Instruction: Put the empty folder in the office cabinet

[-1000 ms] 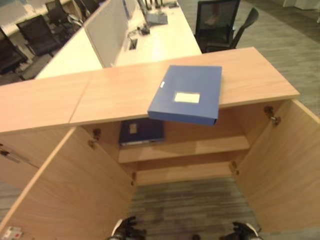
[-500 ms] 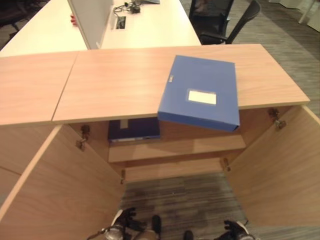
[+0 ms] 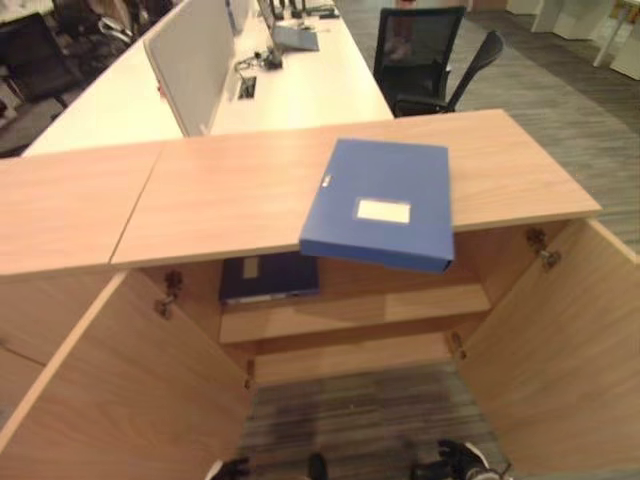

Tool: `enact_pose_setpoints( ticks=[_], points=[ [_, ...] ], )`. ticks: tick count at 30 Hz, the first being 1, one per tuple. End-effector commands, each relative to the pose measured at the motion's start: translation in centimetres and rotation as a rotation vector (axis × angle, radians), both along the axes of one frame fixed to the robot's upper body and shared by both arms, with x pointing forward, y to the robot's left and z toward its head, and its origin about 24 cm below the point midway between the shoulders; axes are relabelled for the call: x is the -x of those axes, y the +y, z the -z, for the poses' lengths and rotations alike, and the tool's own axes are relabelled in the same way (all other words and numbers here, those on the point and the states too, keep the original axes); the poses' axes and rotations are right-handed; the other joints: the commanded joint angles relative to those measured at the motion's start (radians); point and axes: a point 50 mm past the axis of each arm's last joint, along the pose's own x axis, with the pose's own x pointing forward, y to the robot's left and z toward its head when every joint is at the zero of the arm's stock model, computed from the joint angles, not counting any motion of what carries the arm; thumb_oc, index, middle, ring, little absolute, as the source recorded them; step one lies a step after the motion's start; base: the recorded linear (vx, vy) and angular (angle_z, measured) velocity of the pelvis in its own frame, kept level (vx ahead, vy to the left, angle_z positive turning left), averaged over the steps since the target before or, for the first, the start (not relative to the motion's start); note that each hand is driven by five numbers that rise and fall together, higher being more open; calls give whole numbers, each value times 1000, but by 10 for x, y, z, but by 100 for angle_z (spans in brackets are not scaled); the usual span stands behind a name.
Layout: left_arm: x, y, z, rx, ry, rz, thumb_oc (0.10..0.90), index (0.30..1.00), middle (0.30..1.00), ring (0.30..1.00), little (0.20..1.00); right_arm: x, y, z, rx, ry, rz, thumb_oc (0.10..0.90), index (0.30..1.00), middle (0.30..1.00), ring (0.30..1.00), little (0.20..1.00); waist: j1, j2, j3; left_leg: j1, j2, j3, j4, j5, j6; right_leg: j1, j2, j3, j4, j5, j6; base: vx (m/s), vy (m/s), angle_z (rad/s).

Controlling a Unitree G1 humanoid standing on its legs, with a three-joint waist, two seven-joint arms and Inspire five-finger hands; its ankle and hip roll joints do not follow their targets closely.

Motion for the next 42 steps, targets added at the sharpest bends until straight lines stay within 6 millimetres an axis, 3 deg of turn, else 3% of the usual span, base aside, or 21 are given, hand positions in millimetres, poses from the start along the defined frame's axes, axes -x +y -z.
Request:
enact_pose_setpoints(
  ticks=[1,8,10,12,13,15,17,18,20,21,23,26,29,30,31,33,35,37,40,41,42],
  points=[
    [-56,-6,-12,-13,-153,80,800,900,900,900,900,-18,-18,-10,82,-45,-80,800,900,900,900,900,10,-3,41,36,47,-79,64,-139,-42,21,19,-44,35,-99,-10,-29,-136,10],
    [-64,-15,-13,9,-184,80,800,900,900,900,900,-16,-25,-11,91,-59,-42,800,900,900,900,900,8,1,59,27,100,-108,71,-99,-87,61,75,-89,8,-131,-44,-42,-165,11],
    [-69,-19,-14,16,-201,87,800,900,900,900,900,-13,-29,-11,100,-50,-32,800,900,900,900,900,7,9,72,11,125,-114,67,-58,-106,68,94,-123,8,-150,-54,-92,-134,20],
    [-75,-20,-16,18,-229,78,800,900,900,900,900,-15,-30,-12,104,-59,-38,800,900,900,900,900,4,3,82,-11,144,-79,75,-38,-115,69,93,-150,8,-151,-58,-114,-116,21],
    [-82,-21,-19,18,-261,76,800,900,900,900,900,-19,-30,-14,105,-72,-37,800,900,900,900,900,-4,-10,91,-40,153,-20,126,-38,-116,63,87,-175,8,-148,-64,-102,-94,14],
    [-90,-22,-23,18,-292,78,800,900,900,900,900,-19,-32,-14,107,-78,-33,800,900,900,900,900,-9,-18,91,-47,154,11,159,-47,-113,58,83,-187,8,-146,-67,-112,-114,32],
    [-112,-26,-35,29,-399,89,800,900,900,900,900,-15,-36,-14,118,-73,-20,800,900,900,900,900,-13,-33,91,-57,106,29,249,-101,-101,50,81,-206,10,-142,-84,-118,-134,55],
    [-112,-26,-35,29,-399,89,800,900,900,900,900,-15,-36,-14,118,-73,-20,800,900,900,900,900,-13,-33,91,-57,106,29,249,-101,-101,50,81,-206,10,-142,-84,-66,-69,32],
    [-129,-30,-47,30,-486,117,800,900,900,900,900,-14,-38,-15,122,-78,-3,800,900,900,900,900,-25,-40,88,-54,73,51,281,-154,-83,42,81,-227,18,-145,-90,-48,-45,42],
    [-150,-37,-67,34,-611,178,800,900,900,900,900,-8,-42,-14,131,-66,18,800,900,900,900,900,-27,-30,79,-29,43,76,244,-180,-62,40,92,-249,26,-147,-92,-12,-1,74],
    [-158,-38,-78,25,-671,215,800,900,900,900,900,-8,-42,-15,129,-76,25,800,900,900,900,900,-24,-31,79,-21,30,73,230,-184,-60,46,96,-249,29,-144,-91,36,13,64],
    [-181,-35,-127,-53,-901,355,800,900,900,900,900,-9,-37,-14,110,-106,51,800,900,900,900,900,-4,-42,75,-19,0,35,206,-184,-53,51,92,-259,42,-140,-85,50,1,23],
    [-185,-32,-145,-112,-982,406,800,900,900,900,900,-9,-32,-13,101,-103,35,800,900,900,900,900,6,-45,70,-7,-3,26,181,-182,-46,55,91,-258,47,-141,-85,42,6,1],
    [-189,-28,-163,-202,-1058,462,800,900,900,900,900,-11,-28,-13,97,-106,-2,800,900,900,900,900,16,-46,63,1,-2,17,168,-182,-44,58,92,-258,46,-146,-83,51,4,8],
    [-189,-28,-163,-205,-1057,462,800,900,900,900,900,-11,-27,-13,96,-106,-3,800,900,900,900,900,15,-47,63,2,-2,17,167,-181,-44,59,92,-258,46,-146,-83,43,12,8],
    [-194,-21,-193,-398,-1190,549,800,900,900,900,900,-15,-20,-13,87,-134,-21,800,900,900,900,900,25,-48,55,16,-2,11,160,-189,-41,68,96,-253,42,-151,-84,41,10,8],
    [-194,-18,-202,-462,-1225,569,800,900,900,900,900,-17,-18,-13,83,-141,-24,800,900,900,900,900,26,-49,54,21,-1,12,157,-192,-41,71,97,-250,40,-153,-84,28,7,11],
    [-196,-10,-224,-682,-1307,637,800,900,900,900,900,-17,-12,-13,75,-152,-42,800,900,900,900,900,26,-50,47,35,1,14,154,-200,-41,80,100,-242,38,-157,-83,35,9,1],
    [-198,-8,-236,-801,-1350,681,800,900,900,900,900,-16,-10,-12,68,-155,-51,800,900,900,900,900,23,-49,43,43,1,16,153,-205,-41,84,101,-237,39,-160,-82,30,10,-5],
    [-201,-7,-253,-916,-1416,717,800,900,900,900,900,-13,-8,-11,65,-151,-60,800,900,900,900,900,15,-48,37,50,2,19,152,-210,-41,87,104,-232,40,-163,-82,31,4,-3],
    [-201,-7,-253,-919,-1415,718,800,900,900,900,900,-13,-7,-11,64,-151,-60,800,900,900,900,900,15,-49,37,51,2,19,152,-210,-41,87,104,-232,40,-164,-82,32,5,-6]
  ],
)
